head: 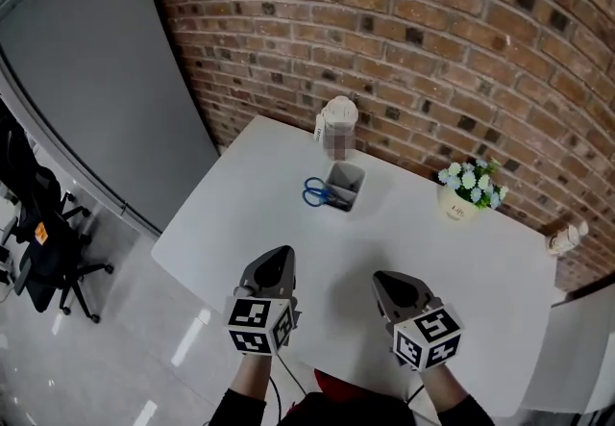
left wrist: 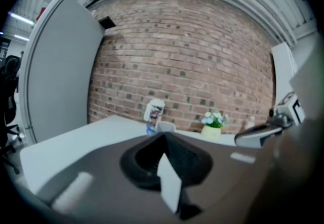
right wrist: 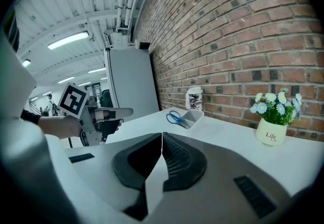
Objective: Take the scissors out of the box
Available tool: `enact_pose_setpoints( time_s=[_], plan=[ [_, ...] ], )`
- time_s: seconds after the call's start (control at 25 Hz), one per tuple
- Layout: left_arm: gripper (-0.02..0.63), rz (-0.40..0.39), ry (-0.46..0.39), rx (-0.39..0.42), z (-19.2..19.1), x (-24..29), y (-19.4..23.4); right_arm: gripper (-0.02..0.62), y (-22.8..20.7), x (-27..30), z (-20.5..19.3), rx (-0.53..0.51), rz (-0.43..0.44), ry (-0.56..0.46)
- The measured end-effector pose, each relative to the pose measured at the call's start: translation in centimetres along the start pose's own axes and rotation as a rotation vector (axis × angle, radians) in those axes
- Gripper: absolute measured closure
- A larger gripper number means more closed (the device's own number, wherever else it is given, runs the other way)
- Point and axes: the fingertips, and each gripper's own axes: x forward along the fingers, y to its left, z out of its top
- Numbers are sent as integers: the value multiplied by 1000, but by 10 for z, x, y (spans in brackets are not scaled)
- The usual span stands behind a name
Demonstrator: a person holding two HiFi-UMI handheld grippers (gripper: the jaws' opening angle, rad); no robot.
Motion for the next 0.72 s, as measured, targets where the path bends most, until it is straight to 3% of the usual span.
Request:
enact_pose_setpoints(
  time_s=[0.4,0.72],
  plan=[
    [578,-33,40,0,3,52,13,586,-28,15,9,20,-41,3],
    [515,-60,82,-44,-3,94,20,586,-48,29,4,33,-62,38]
  ],
)
